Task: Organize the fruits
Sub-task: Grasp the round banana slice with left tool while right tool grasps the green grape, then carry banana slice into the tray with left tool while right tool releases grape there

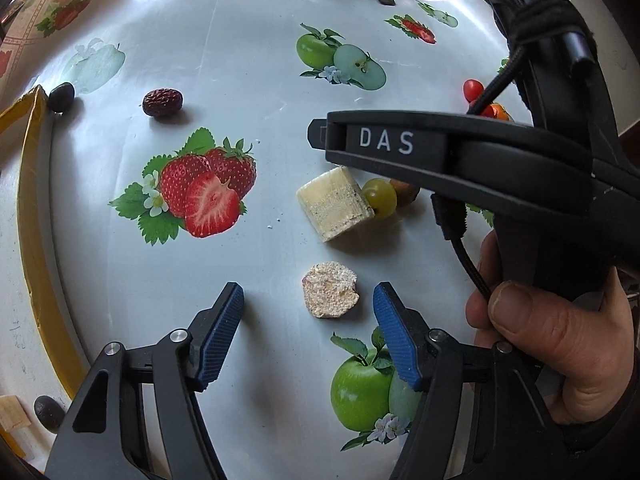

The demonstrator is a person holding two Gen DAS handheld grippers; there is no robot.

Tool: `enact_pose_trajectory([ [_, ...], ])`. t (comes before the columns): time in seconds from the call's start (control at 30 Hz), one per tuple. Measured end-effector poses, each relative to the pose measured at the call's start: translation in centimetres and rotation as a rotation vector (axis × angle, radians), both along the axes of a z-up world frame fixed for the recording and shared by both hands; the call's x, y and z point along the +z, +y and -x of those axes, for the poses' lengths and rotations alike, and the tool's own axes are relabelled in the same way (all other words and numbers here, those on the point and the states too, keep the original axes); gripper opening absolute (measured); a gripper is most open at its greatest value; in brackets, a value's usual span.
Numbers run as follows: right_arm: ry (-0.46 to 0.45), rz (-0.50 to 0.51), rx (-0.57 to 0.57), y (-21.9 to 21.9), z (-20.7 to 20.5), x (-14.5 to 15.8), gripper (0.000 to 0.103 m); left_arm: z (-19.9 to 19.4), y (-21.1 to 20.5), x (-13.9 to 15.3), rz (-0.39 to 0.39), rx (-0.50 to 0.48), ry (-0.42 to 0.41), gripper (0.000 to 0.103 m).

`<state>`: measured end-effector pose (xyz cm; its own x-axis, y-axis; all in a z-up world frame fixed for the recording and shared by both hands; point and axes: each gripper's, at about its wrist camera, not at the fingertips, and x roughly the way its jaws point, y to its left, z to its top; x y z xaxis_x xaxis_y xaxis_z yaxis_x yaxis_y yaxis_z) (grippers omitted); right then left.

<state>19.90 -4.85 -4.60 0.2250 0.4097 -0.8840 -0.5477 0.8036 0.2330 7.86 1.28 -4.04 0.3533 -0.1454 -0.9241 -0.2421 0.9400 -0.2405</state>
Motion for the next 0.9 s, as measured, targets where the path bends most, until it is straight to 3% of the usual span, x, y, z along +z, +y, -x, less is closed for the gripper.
enact_pose_trajectory([
  [0.03, -0.006, -0.003, 0.001, 0.1, 0.0, -0.1, 0.034, 0.0, -0.1, 0.0, -0.012, -0.004, -0.001, 0.057],
  [0.13, -0.017, 0.001, 0.000, 0.2, 0.0, -0.1, 0.030, -0.4, -0.3, 0.1, 0.004, -0.019, -0.011, 0.026],
  [0.2, -0.025, 0.008, -0.003, 0.3, 0.0, -0.1, 0.026, -0.5, -0.3, 0.2, 0.004, -0.025, -0.011, 0.026],
  [0.43, -0.055, -0.016, -0.015, -0.9, 0.7, 1.5, 0.025, -0.4, 0.1, 1.1, 0.017, -0.021, -0.022, 0.026],
  [0.9, -0.092, -0.092, -0.001, -2.2, 5.4, 6.4, 0.025, 2.7, 3.2, 4.3, -0.048, 0.054, -0.068, 0.026],
])
